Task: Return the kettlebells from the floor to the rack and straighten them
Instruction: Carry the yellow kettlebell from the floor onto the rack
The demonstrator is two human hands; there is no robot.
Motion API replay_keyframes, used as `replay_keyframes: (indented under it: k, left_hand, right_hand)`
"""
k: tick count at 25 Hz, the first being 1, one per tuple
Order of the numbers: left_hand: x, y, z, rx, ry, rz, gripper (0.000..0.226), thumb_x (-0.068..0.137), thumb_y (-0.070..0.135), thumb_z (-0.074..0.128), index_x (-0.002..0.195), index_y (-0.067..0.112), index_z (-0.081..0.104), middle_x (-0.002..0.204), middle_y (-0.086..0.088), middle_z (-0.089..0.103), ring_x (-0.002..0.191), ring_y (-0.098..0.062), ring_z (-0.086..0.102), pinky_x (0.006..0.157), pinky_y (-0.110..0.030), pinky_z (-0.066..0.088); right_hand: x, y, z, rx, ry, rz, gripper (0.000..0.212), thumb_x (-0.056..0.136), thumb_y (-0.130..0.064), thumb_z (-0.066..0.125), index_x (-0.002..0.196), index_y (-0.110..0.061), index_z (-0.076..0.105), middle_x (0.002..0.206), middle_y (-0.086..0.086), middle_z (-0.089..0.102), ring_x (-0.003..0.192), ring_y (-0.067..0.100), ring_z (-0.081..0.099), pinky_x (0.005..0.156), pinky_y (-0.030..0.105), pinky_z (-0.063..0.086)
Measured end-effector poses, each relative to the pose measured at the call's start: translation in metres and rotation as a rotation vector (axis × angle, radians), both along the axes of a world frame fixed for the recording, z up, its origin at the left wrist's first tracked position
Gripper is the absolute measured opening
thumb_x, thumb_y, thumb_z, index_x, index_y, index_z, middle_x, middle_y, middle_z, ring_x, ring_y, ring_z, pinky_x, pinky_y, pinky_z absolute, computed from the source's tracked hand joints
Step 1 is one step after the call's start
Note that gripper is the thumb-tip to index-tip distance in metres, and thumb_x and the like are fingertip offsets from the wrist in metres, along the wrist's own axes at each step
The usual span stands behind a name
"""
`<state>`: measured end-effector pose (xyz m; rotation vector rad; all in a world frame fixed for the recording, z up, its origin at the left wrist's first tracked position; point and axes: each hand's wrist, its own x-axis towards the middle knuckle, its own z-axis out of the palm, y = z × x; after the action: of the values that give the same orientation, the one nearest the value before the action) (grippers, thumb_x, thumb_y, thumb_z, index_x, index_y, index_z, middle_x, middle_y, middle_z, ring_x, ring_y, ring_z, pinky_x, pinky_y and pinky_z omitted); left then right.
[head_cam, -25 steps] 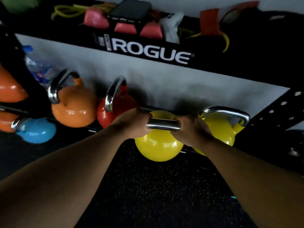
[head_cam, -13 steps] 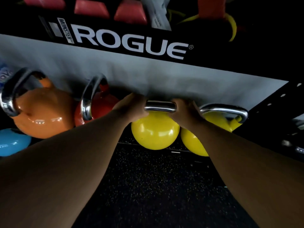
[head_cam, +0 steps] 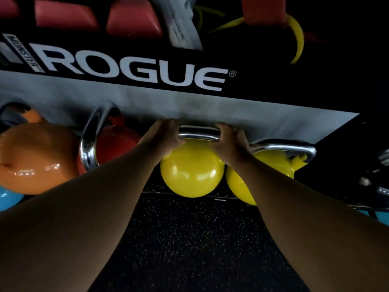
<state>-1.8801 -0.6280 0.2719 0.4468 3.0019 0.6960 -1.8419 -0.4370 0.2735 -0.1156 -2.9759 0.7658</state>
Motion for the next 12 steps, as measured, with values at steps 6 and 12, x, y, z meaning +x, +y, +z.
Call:
replay_keyframes:
  k: [6,12]
  left_hand:
    - [0.004,0.001,0.003,-0.005,0.008,0.029,0.038,0.081,0.023,0.074,0.116,0.008,0.069,0.11,-0.019,0.073,0.101,-0.036,0.068,0.083,-0.038,0.05]
    - [0.011,0.0,0.013,0.025,-0.022,0.033,0.042,0.081,0.02,0.072,0.117,0.013,0.05,0.109,-0.016,0.064,0.099,-0.036,0.063,0.076,-0.039,0.05]
  right_hand:
    - [0.001,-0.001,0.003,0.028,0.01,0.029,0.055,0.083,-0.014,0.063,0.137,-0.009,0.053,0.122,0.022,0.067,0.115,0.038,0.06,0.092,0.038,0.048]
    - [0.005,0.008,0.023,0.168,-0.077,0.233,0.051,0.089,-0.029,0.066,0.13,-0.006,0.047,0.122,0.024,0.051,0.115,0.039,0.048,0.086,0.042,0.042]
